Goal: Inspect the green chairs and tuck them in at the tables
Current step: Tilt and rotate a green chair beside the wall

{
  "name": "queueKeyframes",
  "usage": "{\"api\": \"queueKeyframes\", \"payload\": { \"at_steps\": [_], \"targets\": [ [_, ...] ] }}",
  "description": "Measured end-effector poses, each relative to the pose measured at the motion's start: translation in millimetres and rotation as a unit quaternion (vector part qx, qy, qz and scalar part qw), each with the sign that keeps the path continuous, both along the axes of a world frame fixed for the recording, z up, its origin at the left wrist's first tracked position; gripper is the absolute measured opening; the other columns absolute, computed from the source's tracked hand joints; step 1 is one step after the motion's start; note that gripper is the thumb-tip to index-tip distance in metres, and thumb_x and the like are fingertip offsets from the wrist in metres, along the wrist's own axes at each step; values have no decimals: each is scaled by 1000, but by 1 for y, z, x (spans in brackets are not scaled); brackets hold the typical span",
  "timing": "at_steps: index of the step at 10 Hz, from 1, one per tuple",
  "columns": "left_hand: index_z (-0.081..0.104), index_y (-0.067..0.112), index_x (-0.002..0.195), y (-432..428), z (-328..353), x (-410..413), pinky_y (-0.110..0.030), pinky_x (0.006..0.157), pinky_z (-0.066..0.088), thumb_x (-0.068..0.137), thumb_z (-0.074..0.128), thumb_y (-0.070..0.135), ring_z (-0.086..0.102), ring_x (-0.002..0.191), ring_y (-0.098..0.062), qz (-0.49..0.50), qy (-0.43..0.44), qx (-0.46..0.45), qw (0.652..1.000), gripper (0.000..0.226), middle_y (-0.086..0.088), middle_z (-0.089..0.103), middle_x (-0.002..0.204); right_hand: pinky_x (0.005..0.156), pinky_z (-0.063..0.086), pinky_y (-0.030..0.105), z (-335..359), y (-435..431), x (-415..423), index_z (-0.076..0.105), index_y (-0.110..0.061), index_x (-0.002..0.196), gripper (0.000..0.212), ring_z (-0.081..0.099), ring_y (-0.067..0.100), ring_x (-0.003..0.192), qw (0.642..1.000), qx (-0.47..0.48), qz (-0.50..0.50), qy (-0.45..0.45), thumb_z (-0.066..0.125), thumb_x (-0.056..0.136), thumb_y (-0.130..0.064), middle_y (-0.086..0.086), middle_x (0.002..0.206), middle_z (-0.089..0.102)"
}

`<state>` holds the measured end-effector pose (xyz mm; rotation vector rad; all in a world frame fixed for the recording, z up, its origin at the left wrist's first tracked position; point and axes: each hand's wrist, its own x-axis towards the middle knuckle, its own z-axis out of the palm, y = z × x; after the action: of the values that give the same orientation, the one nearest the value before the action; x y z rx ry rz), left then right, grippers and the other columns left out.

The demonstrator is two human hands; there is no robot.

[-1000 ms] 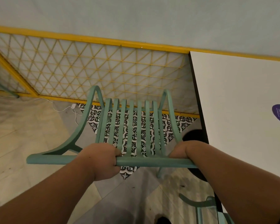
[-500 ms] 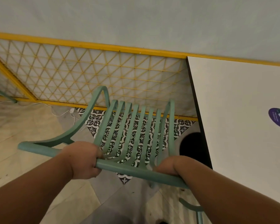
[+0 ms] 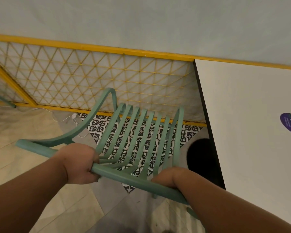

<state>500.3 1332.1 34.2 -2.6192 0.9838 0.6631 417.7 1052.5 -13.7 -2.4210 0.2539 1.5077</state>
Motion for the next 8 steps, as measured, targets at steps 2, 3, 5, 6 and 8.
{"api": "queueKeyframes", "payload": {
  "at_steps": [2,3,5,6,8],
  "targets": [
    [71,32,94,1,-5,0,-35,78,55,46,-12,107,63,82,-9,62,-9,-12,998,122,10,66,85,124,18,54,-8,-4,1,43,-35,154,45,33,33,151,998,7,-25,-51,39,109,-33,3,164,38],
    [70,32,84,2,-8,-9,-35,76,53,59,-19,98,59,74,-7,107,-51,-52,992,114,9,64,74,127,12,55,-19,-16,-1,36,-36,159,85,10,37,157,999,-9,-47,-27,48,85,-75,11,173,12],
    [60,44,133,-24,-10,-48,-64,118,13,88,47,57,24,148,-33,433,-139,-168,875,49,-4,37,158,128,11,52,-53,-33,-3,37,-9,158,110,4,41,156,990,-3,-134,-46,44,71,-75,21,170,8],
    [15,22,162,-40,-19,-47,-60,110,37,84,76,29,25,143,-49,696,-63,-351,624,99,-27,1,165,126,8,55,-115,-56,12,45,-15,156,121,2,45,155,994,-44,-37,-95,30,55,-79,22,169,10],
    [-9,35,162,-57,-35,-35,-46,64,56,87,67,12,50,82,-25,769,-106,-450,441,108,-16,35,148,129,8,49,-113,-56,19,42,-17,158,108,-3,38,158,994,-32,-46,-98,41,65,-73,12,172,-1]
  ]
}}
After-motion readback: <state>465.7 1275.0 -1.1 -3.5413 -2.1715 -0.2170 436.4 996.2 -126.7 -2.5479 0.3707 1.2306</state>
